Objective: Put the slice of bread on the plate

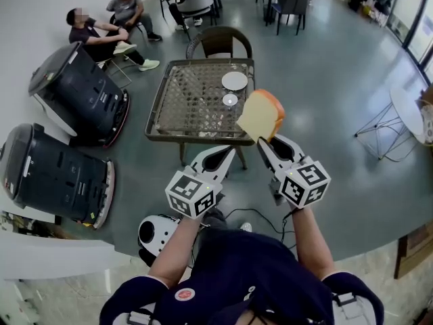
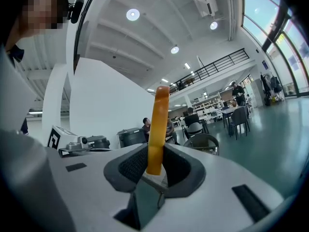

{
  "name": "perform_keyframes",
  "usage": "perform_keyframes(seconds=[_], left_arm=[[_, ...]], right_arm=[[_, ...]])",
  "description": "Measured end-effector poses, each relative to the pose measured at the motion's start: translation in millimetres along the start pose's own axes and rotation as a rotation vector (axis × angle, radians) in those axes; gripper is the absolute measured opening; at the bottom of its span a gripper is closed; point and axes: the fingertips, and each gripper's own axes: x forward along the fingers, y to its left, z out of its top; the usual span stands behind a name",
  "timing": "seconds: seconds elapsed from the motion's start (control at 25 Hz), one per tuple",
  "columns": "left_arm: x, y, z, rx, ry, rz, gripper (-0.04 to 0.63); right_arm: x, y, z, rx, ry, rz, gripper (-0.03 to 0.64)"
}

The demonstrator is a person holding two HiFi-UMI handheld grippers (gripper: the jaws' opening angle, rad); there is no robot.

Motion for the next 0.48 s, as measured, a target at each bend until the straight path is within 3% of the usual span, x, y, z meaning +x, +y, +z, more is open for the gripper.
perform_keyframes(seconds=[0.48], left_arm=[[28.6, 11.8, 8.6, 0.011, -0.006, 0.004, 0.006]], right_arm=[[10.8, -19.1, 12.4, -0.036, -0.005, 0.036, 0.093]])
